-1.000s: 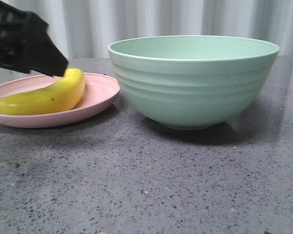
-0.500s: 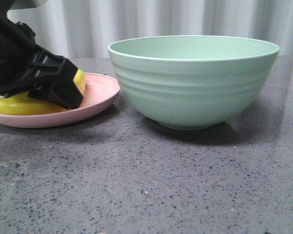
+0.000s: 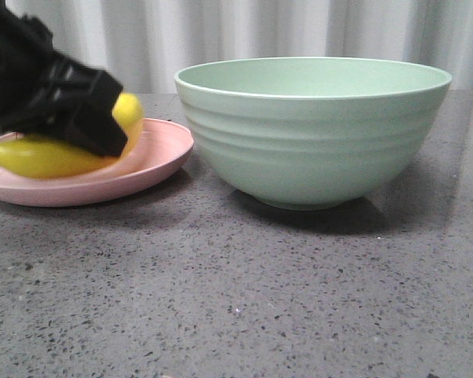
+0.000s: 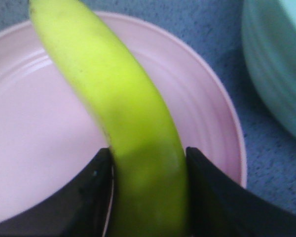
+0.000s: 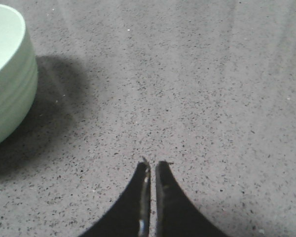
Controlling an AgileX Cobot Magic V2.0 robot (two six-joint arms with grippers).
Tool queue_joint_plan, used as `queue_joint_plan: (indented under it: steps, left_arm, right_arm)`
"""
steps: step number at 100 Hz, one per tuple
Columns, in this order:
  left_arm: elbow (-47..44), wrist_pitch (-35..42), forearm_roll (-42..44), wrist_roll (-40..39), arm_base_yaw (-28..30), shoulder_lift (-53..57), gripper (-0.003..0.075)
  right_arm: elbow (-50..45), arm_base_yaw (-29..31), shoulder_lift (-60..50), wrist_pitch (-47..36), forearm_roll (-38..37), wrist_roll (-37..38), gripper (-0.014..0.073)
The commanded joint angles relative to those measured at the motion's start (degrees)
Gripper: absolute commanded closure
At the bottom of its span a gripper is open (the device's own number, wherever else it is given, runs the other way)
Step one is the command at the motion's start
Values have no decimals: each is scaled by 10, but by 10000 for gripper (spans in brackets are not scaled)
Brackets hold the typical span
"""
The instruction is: Transfer banana from pink plate to green bowl
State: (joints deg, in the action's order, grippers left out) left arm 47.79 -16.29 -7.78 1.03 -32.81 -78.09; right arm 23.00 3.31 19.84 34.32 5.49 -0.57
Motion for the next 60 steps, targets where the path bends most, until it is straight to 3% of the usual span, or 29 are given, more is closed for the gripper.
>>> queue_joint_plan:
  steps: [1,17,33,40,48,60]
  left_arm:
    - [37,20,-7,-5,-13,39,584]
    - [59,1,-7,-5,-49,79,584]
    - [64,-6,-7,-5,-102,112,583]
    - [64,-12,-7,-5,-125,118,583]
    - [64,-13,-9,-5,-152,119,583]
    - [64,-12,-9,-5,-186,118,583]
  right_arm:
    - [47,-16,33,-21,4,-12,657]
    - [108,-71,98,-5,6,-12,657]
    - [167,-163,165,-5,21,-12,631]
    - [195,-194,198,-5,26,-12,554]
    - [230,-222,234,-5,42,-12,410]
    - [284,-245,291,-5,106,-12,229]
